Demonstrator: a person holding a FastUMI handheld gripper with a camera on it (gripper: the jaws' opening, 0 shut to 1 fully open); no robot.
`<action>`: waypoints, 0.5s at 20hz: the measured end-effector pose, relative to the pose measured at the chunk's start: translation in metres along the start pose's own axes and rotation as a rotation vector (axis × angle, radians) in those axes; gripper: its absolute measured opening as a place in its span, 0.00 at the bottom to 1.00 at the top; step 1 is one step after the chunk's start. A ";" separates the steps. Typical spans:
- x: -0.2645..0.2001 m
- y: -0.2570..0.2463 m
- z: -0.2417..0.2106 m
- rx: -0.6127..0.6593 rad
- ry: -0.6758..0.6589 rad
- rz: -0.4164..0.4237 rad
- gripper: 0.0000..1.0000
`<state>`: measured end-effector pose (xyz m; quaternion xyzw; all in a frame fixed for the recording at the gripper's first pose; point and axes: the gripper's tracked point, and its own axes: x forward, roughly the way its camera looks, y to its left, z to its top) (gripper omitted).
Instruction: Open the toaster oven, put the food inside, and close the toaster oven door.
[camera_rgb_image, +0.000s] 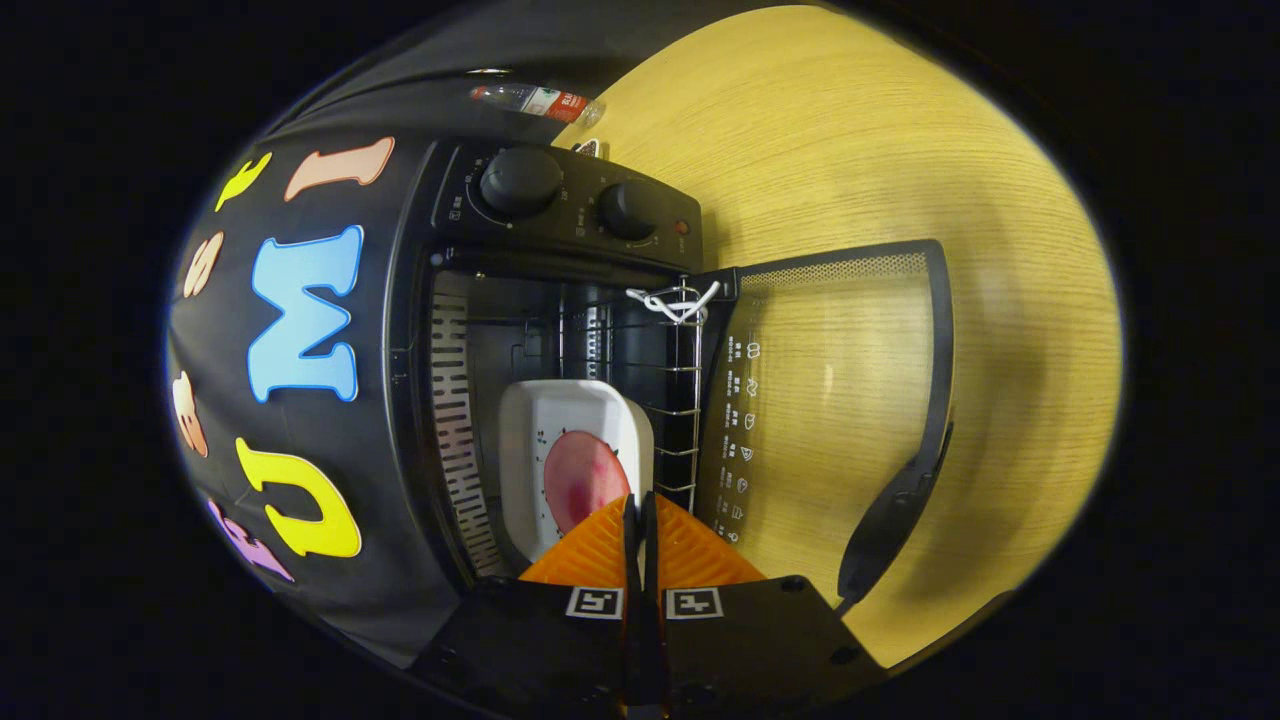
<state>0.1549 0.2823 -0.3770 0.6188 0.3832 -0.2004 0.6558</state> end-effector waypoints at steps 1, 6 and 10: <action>0.003 0.002 0.001 0.009 -0.010 0.002 0.02; 0.016 0.005 0.008 0.034 -0.049 -0.012 0.02; 0.018 0.007 0.007 0.042 -0.044 -0.003 0.02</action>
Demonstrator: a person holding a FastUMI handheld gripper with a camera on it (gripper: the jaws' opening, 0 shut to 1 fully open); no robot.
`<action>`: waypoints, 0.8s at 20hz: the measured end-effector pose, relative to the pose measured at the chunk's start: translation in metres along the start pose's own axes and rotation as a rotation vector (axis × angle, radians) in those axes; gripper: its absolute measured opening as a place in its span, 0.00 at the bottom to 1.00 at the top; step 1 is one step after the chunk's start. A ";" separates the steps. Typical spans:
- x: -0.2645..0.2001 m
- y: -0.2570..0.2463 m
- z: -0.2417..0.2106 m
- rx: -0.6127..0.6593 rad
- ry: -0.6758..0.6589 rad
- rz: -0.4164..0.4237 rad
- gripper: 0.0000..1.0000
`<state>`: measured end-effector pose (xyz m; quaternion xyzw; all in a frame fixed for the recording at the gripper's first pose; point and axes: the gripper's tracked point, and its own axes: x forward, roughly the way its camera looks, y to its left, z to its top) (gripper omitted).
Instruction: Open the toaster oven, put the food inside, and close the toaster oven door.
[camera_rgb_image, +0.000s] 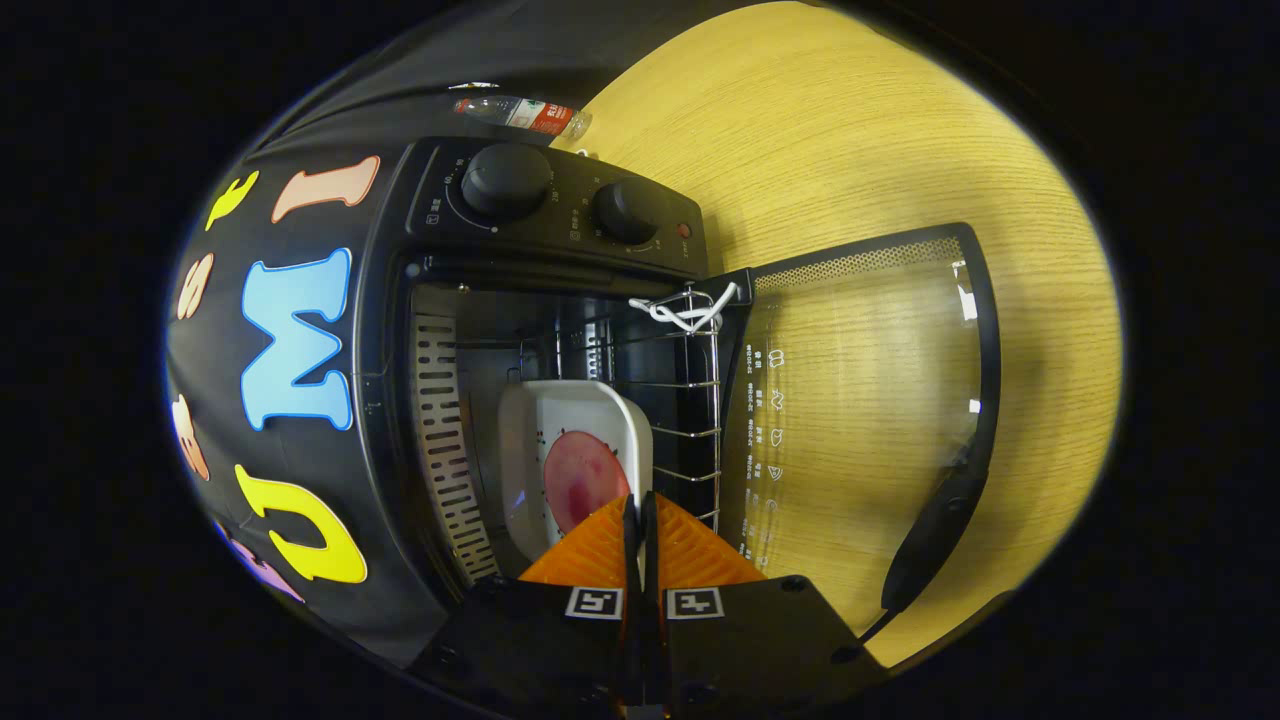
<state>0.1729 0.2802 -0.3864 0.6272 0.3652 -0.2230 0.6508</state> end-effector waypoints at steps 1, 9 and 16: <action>0.000 0.000 -0.003 0.003 0.013 0.003 0.05; -0.020 0.016 -0.012 -0.044 0.059 0.091 0.87; -0.073 0.001 -0.029 -0.438 0.144 0.096 0.97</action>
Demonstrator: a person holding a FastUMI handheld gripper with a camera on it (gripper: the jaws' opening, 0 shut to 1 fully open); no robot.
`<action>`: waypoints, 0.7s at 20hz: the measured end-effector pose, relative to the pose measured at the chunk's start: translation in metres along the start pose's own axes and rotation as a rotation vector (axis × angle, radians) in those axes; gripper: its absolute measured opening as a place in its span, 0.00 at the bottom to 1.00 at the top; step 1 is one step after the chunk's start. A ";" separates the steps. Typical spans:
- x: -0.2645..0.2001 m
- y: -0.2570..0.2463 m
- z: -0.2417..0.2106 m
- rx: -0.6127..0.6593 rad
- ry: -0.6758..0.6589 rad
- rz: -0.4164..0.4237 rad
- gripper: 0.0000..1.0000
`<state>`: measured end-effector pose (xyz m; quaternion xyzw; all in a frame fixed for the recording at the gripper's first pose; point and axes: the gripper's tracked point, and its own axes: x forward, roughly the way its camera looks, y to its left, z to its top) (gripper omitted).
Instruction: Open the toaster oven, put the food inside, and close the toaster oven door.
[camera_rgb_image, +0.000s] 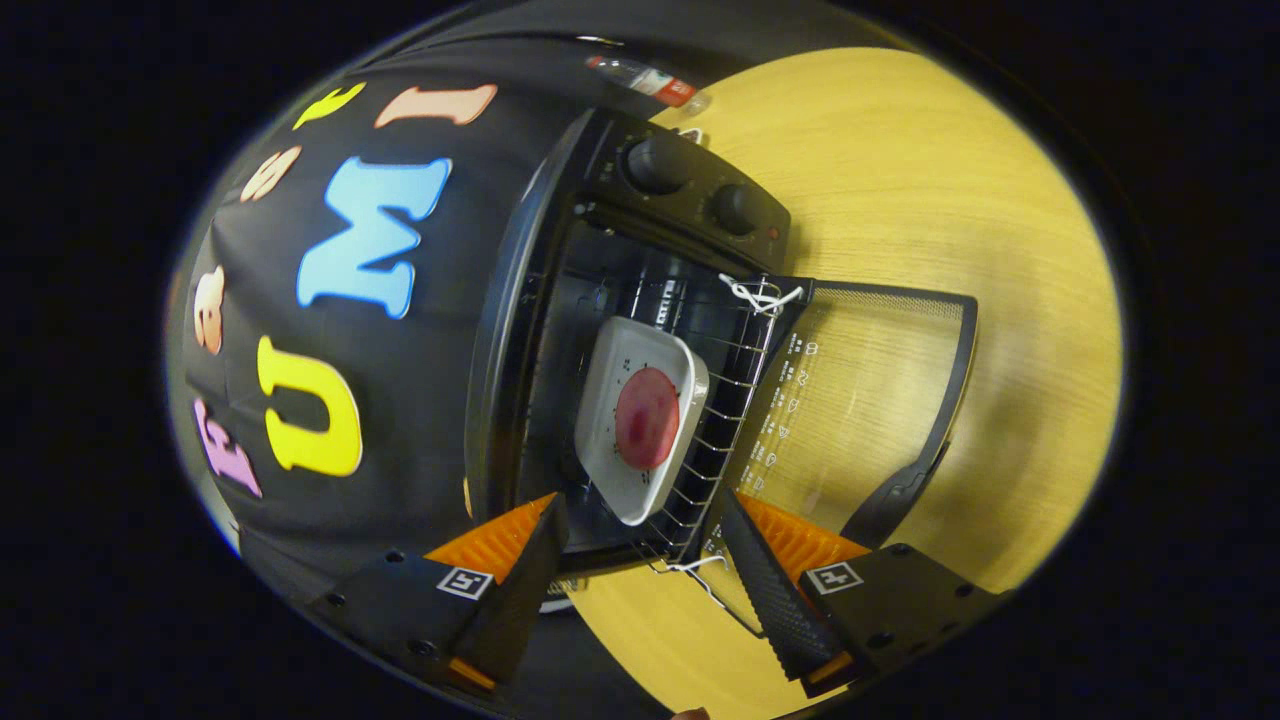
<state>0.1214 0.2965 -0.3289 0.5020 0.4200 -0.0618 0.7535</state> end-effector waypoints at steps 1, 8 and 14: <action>-0.007 -0.003 -0.001 -0.076 0.004 0.001 0.97; -0.044 -0.035 -0.019 -0.424 0.069 -0.023 0.98; -0.057 -0.068 -0.032 -0.730 0.138 -0.080 0.98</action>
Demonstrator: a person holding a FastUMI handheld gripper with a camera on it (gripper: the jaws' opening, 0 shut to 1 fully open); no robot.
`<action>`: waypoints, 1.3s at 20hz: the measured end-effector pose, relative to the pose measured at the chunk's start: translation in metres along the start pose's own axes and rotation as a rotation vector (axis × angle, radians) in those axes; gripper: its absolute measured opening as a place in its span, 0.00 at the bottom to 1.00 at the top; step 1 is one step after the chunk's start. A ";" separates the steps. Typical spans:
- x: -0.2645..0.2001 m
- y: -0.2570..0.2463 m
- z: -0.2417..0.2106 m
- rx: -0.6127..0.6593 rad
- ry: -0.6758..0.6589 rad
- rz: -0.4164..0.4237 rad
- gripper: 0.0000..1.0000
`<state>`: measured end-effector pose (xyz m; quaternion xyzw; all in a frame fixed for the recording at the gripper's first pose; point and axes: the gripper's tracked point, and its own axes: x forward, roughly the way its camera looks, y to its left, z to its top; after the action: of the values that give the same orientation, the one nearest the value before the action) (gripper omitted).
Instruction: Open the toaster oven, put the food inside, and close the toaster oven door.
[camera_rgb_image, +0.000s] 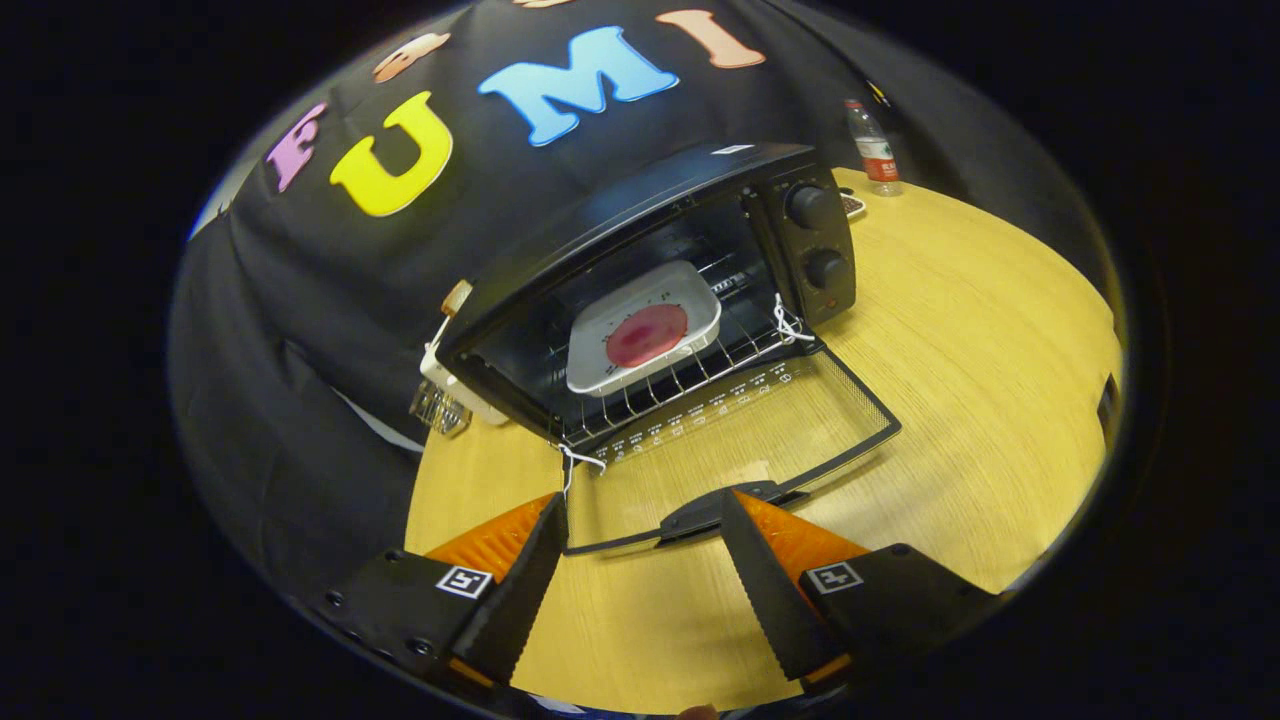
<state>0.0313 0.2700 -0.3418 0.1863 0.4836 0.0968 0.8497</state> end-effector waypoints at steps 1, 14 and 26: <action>0.001 -0.004 -0.005 -0.032 0.017 -0.012 0.98; 0.031 -0.051 -0.052 -0.314 0.197 -0.166 0.98; 0.053 -0.064 -0.048 -0.393 0.170 -0.261 0.95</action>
<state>0.0159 0.2406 -0.4318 -0.0556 0.5453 0.0938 0.8311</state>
